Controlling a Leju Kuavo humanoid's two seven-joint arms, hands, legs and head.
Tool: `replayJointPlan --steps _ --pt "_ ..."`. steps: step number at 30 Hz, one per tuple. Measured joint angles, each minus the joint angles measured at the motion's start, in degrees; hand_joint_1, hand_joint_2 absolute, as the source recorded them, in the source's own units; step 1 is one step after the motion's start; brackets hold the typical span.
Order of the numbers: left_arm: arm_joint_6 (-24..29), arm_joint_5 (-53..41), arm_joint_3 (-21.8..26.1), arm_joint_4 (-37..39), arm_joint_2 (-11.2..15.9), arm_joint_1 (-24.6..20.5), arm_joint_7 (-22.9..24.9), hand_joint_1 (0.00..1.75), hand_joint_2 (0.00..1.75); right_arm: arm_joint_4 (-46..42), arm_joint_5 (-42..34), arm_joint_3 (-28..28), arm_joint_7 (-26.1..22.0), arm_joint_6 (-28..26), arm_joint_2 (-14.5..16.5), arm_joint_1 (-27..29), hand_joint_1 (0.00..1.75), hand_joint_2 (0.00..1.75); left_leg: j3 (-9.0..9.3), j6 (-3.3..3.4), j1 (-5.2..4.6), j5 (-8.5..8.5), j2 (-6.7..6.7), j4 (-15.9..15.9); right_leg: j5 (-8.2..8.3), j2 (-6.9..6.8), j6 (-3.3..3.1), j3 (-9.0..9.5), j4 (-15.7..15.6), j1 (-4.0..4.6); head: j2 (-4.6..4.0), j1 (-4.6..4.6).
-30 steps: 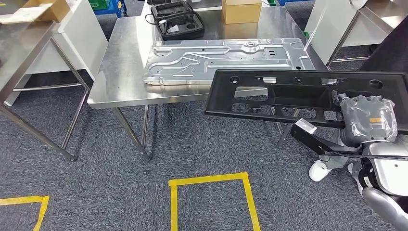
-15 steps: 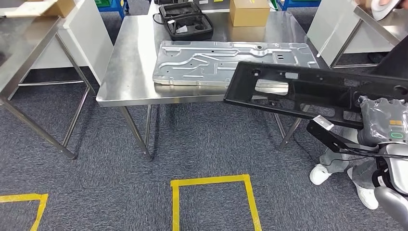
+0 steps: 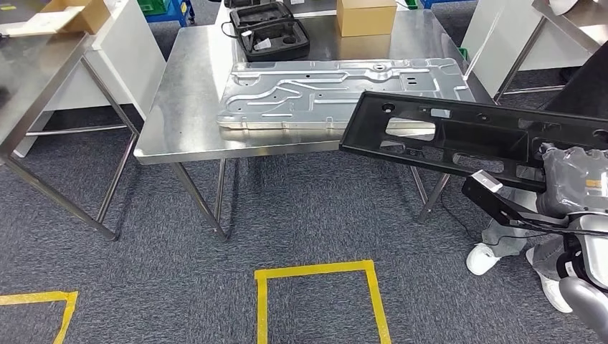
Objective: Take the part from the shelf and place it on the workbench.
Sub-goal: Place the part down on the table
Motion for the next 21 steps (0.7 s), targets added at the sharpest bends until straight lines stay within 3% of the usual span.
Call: replayJointPlan --steps 2,3,4,6,10,12,14,15,16,17,19,21 --pt "-0.1 0.0 0.0 0.0 0.0 0.0 0.0 0.00 1.75 0.0 0.1 0.3 0.0 -0.3 -0.1 -0.4 1.75 1.75 -2.72 -0.15 0.13 -1.85 0.14 5.5 0.04 -0.08 -0.35 0.08 -0.1 0.22 0.00 0.00" --pt "-0.2 0.0 0.0 0.0 0.0 0.0 0.0 0.00 1.75 0.0 0.2 0.4 0.0 -0.3 -0.2 -0.7 1.75 1.75 -2.84 0.34 -0.03 -1.38 0.18 5.6 0.03 -0.09 -0.40 0.16 -0.1 0.38 0.00 0.00" --pt "-0.3 0.0 0.0 0.0 0.1 0.0 0.0 0.00 1.75 0.0 0.3 0.6 0.0 -0.3 -0.3 -0.9 1.75 1.75 -0.82 1.26 -0.40 0.85 0.21 1.0 0.00 -0.11 -0.37 0.29 -0.1 0.51 0.00 0.01" --pt "-0.4 0.0 0.0 0.0 0.2 -0.2 0.0 0.00 1.75 0.0 0.5 0.7 0.0 -0.2 -0.4 -1.2 1.75 1.75 1.65 2.38 -1.01 2.81 0.44 -4.5 -0.06 -0.15 -0.18 0.39 -0.2 0.52 0.00 0.02" --pt "-0.5 0.0 0.0 0.0 0.2 -0.2 0.1 0.00 1.75 0.0 0.5 1.0 0.0 0.1 -0.6 -1.5 1.75 1.75 2.28 2.40 -0.87 3.75 0.52 -6.3 -0.53 -0.22 0.69 0.18 0.3 0.46 0.00 0.05" --pt "-0.5 0.0 0.0 0.0 0.2 -0.2 0.0 0.00 1.75 0.1 0.5 1.0 0.0 0.1 -0.8 -1.7 1.75 1.75 2.71 2.36 -0.52 4.32 0.51 -7.0 -3.40 -0.12 0.90 -1.83 4.9 0.59 0.00 0.20" --pt "-0.5 0.0 0.0 0.0 0.2 -0.1 0.1 0.00 1.75 0.1 0.4 1.3 0.0 0.0 -0.8 -1.9 1.75 1.75 2.70 2.50 -0.53 4.32 0.50 -7.0 -7.10 -0.09 1.16 -5.47 12.7 0.70 -0.01 0.34" --pt "-0.5 0.0 0.0 0.0 0.2 -0.1 0.1 0.00 1.75 0.1 0.4 1.5 0.0 -0.1 -0.8 -1.9 1.75 1.75 2.70 2.52 -0.52 4.29 0.49 -7.0 -7.85 -0.09 1.31 -6.79 15.3 0.66 -0.01 0.37" --pt "-0.5 0.0 0.0 0.0 0.1 0.0 0.2 0.00 1.75 0.1 0.4 1.8 0.0 -0.2 -0.8 -1.8 1.75 1.75 2.71 2.50 -0.48 4.24 0.45 -7.0 -7.51 -0.10 1.46 -7.18 16.0 0.60 0.00 0.38" --pt "-0.5 0.0 0.0 0.0 0.1 0.0 0.2 0.00 1.75 0.1 0.3 2.0 0.0 -0.3 -0.8 -1.9 1.75 1.75 2.74 2.41 -0.39 4.16 0.40 -6.9 -6.09 -0.11 1.60 -6.41 14.3 0.48 0.00 0.39" --pt "-0.6 0.0 0.0 0.0 0.1 0.0 0.2 0.00 1.75 0.1 0.1 2.4 0.0 -0.6 -0.8 -2.1 1.75 1.75 2.72 1.91 -0.26 3.72 0.23 -6.3 -2.25 -0.06 1.99 -2.42 6.2 0.11 0.00 0.40" --pt "-0.6 0.0 0.0 0.0 0.1 -0.1 0.2 0.00 1.75 0.1 -0.2 3.0 0.0 -1.2 -0.8 -2.4 1.75 1.75 2.44 1.29 -0.42 3.17 0.09 -5.6 -0.41 0.16 1.72 0.28 0.6 -0.02 0.00 0.42"
